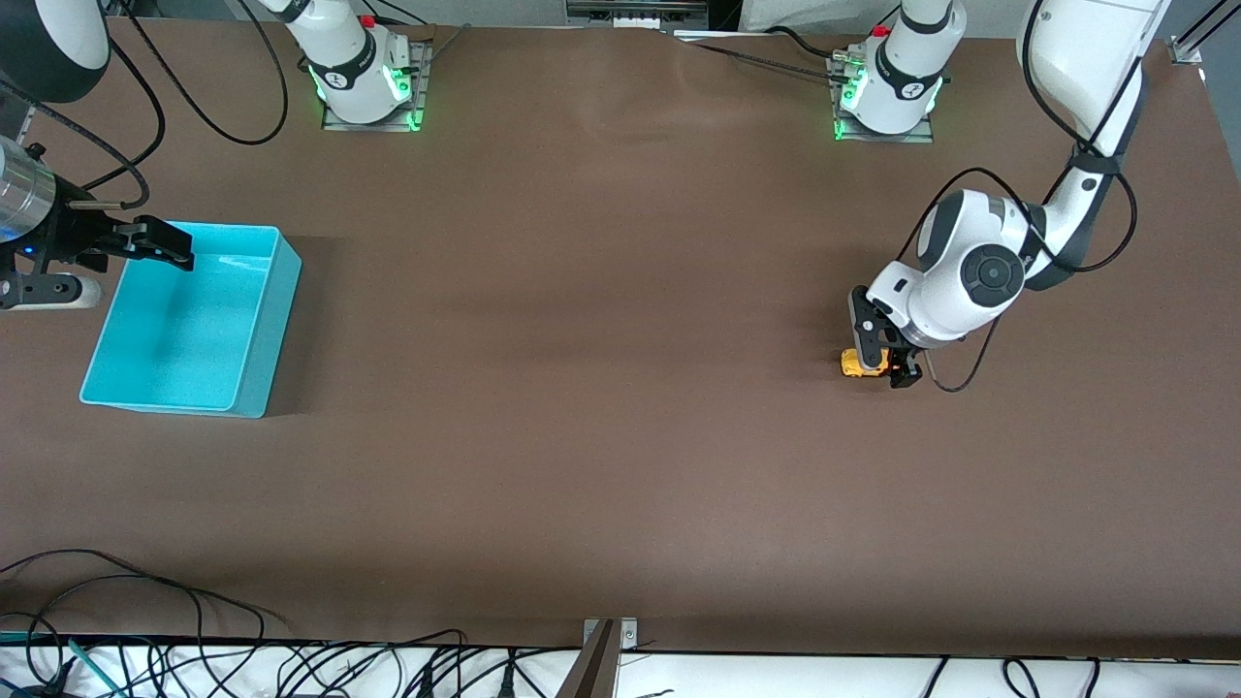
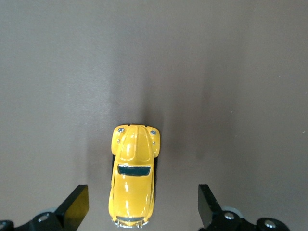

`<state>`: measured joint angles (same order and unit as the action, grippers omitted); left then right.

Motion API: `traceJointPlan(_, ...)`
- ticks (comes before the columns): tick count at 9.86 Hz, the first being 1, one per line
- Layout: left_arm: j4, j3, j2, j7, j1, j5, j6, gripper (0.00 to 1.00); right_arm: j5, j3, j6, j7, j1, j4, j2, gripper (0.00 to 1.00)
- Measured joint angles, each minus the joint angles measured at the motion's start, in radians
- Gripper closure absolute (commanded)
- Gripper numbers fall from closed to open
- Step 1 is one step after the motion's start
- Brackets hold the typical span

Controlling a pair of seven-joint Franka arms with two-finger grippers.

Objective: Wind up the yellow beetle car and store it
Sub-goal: 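Move the left gripper down over the yellow beetle car, then close the left gripper on the yellow car's body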

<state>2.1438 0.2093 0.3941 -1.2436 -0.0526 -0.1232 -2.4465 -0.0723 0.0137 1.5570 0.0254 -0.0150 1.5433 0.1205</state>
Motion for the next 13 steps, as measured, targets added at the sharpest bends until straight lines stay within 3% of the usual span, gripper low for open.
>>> traceJointPlan(6,0.000,-0.001,0.051,-0.047,-0.022,0.000,-0.062,0.02,0.000,0.000,0.000,0.000,0.000,0.000,0.000,0.00)
traceJointPlan(7,0.000,0.000,0.054,-0.048,-0.022,0.000,-0.062,0.15,0.000,0.000,0.000,0.000,0.000,0.000,0.000,0.00)
traceJointPlan(8,0.000,0.000,0.056,-0.049,-0.022,0.000,-0.062,0.47,0.000,0.000,0.000,0.000,0.000,0.000,0.000,0.00)
traceJointPlan(9,0.000,0.000,0.059,-0.050,-0.022,0.000,-0.063,0.73,0.000,0.000,0.000,0.000,0.000,0.000,0.000,0.00)
traceJointPlan(10,-0.001,0.000,0.063,-0.053,-0.022,0.000,-0.064,0.88,0.000,0.000,0.000,0.000,0.000,0.000,0.000,0.00)
traceJointPlan(13,-0.009,0.001,0.067,-0.056,-0.021,-0.062,-0.067,0.89,0.000,0.000,0.000,0.000,0.000,0.000,0.000,0.00)
